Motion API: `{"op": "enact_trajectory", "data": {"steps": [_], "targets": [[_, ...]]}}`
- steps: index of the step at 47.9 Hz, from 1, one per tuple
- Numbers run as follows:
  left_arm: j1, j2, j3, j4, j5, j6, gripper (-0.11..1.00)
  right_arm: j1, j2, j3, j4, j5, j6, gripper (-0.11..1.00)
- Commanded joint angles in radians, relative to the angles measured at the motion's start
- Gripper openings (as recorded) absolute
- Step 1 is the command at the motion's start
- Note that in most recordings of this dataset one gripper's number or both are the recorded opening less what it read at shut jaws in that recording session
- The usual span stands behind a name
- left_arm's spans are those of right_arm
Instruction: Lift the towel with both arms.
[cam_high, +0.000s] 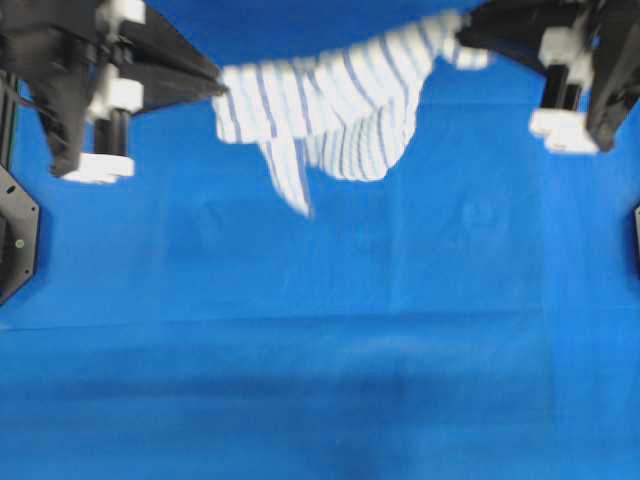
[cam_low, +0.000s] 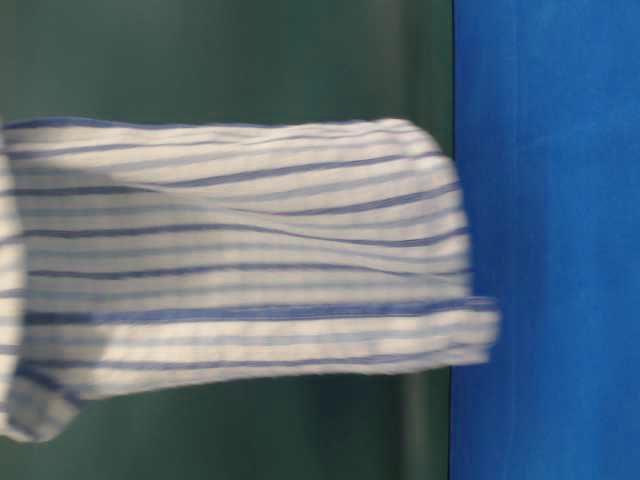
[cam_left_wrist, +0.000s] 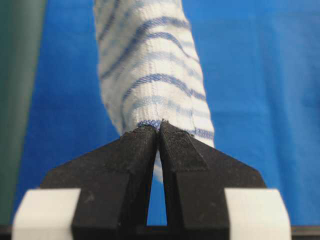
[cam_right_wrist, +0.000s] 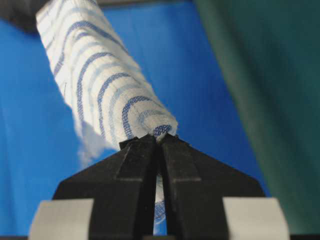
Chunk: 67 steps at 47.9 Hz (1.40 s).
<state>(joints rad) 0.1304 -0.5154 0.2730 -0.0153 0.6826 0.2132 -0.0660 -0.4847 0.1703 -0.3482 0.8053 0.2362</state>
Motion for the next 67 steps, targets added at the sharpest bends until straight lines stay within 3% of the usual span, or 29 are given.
{"op": "enact_trajectory", "data": {"steps": [1, 31, 33, 35, 43, 45, 48, 58, 67], "targets": [[0.003, -0.012, -0.072, 0.014, 0.032, 0.002, 0.02, -0.002, -0.009, -0.066, -0.005, 0.003, -0.018, 0.02], [0.009, -0.008, -0.100, 0.021, 0.071, 0.008, 0.03, 0.000, 0.035, -0.103, -0.006, -0.008, -0.112, 0.03], [0.009, -0.008, -0.098, 0.021, 0.067, 0.008, 0.08, -0.002, 0.037, -0.103, -0.006, -0.003, -0.110, 0.06], [0.009, -0.008, -0.092, 0.021, 0.064, 0.008, 0.17, -0.002, 0.038, -0.103, -0.006, -0.002, -0.109, 0.17], [0.009, -0.012, -0.060, 0.018, 0.054, 0.008, 0.66, -0.002, 0.040, -0.087, -0.020, 0.009, -0.107, 0.63], [0.009, -0.014, -0.052, 0.018, 0.054, 0.008, 0.77, -0.002, 0.040, -0.081, -0.025, 0.009, -0.106, 0.68], [0.009, -0.018, -0.043, 0.017, 0.051, 0.006, 0.89, -0.002, 0.040, -0.074, -0.025, 0.009, -0.103, 0.65], [0.009, -0.021, 0.035, 0.003, 0.008, 0.002, 0.88, -0.002, 0.048, 0.015, -0.025, -0.008, -0.057, 0.66], [0.008, -0.011, 0.195, 0.003, -0.140, -0.003, 0.88, -0.012, 0.075, 0.164, -0.026, -0.109, -0.011, 0.66]]}}
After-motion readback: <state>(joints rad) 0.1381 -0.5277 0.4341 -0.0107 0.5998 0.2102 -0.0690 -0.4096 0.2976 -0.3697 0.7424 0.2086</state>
